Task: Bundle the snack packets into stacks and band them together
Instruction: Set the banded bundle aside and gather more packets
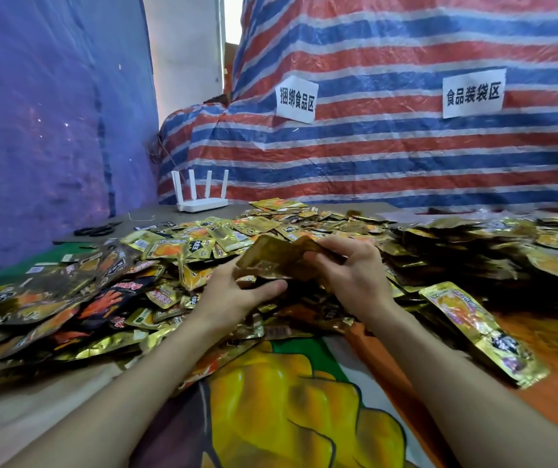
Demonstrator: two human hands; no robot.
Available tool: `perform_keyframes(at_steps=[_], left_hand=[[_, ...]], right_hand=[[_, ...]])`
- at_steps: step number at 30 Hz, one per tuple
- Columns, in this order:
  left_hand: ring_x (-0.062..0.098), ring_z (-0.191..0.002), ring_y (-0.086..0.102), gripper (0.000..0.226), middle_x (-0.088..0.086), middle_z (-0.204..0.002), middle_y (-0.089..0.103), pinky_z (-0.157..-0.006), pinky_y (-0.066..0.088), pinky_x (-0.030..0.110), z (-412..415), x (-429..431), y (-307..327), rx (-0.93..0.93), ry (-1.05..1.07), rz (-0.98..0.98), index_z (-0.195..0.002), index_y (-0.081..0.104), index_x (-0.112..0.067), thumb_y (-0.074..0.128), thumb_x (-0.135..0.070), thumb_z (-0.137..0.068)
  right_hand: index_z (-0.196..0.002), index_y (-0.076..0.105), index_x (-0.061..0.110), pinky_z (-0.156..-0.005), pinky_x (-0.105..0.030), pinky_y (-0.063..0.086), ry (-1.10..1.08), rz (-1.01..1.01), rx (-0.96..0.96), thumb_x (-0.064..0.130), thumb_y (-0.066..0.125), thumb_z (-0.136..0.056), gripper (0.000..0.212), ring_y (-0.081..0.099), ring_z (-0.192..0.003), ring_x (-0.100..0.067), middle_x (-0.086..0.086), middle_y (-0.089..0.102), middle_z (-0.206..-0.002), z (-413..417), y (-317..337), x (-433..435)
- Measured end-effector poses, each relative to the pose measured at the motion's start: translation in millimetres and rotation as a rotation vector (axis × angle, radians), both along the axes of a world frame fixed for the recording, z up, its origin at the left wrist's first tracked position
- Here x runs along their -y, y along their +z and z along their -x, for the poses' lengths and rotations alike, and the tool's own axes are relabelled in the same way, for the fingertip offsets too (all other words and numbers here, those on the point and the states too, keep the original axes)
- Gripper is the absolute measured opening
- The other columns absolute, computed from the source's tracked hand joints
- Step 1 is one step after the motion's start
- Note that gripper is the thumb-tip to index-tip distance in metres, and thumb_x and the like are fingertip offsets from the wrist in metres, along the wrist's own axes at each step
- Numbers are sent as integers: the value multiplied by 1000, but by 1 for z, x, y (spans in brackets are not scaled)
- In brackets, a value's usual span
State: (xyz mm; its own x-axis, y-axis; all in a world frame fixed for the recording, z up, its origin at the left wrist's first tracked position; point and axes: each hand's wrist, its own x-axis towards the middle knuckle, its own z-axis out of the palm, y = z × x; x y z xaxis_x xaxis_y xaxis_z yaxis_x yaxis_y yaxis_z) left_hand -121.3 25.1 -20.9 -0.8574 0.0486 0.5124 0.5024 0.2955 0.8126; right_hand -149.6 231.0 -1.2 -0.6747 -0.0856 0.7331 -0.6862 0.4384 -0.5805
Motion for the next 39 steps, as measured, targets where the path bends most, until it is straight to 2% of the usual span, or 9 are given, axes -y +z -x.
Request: perform_keyframes(at_steps=[3,9,19,24,27,31,34,37,39], left_hand=[[18,-93,73,41,8,-96,77,-80,55,29,0,-11,2,34,-54,-185,-96,74,-9,87,-37,-70],[18,-94,75,38,0,-96,79,-90,56,34,1,-21,6,36,-23,-373,-92,78,-17,79,-44,-65],[10,-88,74,30,-6,-93,78,-70,56,19,-4,-20,14,9,15,-478,-90,75,-25,79,-42,-65],[15,-83,75,18,4,-96,78,-63,58,27,-4,-18,14,187,4,-671,-105,67,-10,73,-15,-88],[23,-95,72,13,8,-106,74,-77,59,41,-3,-8,18,254,41,-797,-106,63,-15,65,-8,-95],[26,-96,68,21,10,-104,71,-66,57,38,-6,3,20,283,28,-685,-106,59,-13,60,4,-93],[22,-85,70,34,8,-94,73,-61,54,34,-9,1,18,340,-38,-523,-112,56,-10,60,13,-87],[22,-82,71,42,9,-91,73,-65,52,32,-10,-1,17,380,-41,-349,-109,56,-12,62,19,-81],[23,-84,70,42,8,-91,73,-66,51,31,-11,-2,16,390,-30,-277,-108,59,-11,65,19,-79]], right_hand=[[-96,79,23,-70,-19,54,64,104,-57,10,75,-90,15,70,-78,-6,10,76,-84,-4,0,6],[-94,76,30,-74,-22,58,260,209,-67,1,81,-81,31,74,-83,-8,9,77,-88,-18,2,23],[-90,80,12,-66,-27,61,328,514,154,13,88,-73,19,77,-77,-21,-5,79,-85,-29,8,30],[-76,82,18,-60,-31,60,274,650,398,18,87,-72,6,74,-68,-21,-10,78,-80,-21,1,23],[-73,80,19,-63,-39,63,195,790,484,15,87,-71,8,76,-71,-24,-9,78,-80,-12,-3,12],[-89,80,13,-60,-36,62,185,726,548,3,84,-73,19,76,-72,-26,-15,78,-91,-7,-7,3],[-108,77,15,-67,-41,62,210,625,648,-4,85,-65,48,76,-80,-36,-21,77,-95,-4,-9,1],[-122,68,15,-63,-38,62,330,553,744,-4,83,-54,72,76,-80,-36,-18,77,-81,-3,-7,-2],[-122,66,11,-65,-42,63,423,479,812,-6,82,-55,71,75,-85,-39,-18,77,-84,-3,-6,-1]])
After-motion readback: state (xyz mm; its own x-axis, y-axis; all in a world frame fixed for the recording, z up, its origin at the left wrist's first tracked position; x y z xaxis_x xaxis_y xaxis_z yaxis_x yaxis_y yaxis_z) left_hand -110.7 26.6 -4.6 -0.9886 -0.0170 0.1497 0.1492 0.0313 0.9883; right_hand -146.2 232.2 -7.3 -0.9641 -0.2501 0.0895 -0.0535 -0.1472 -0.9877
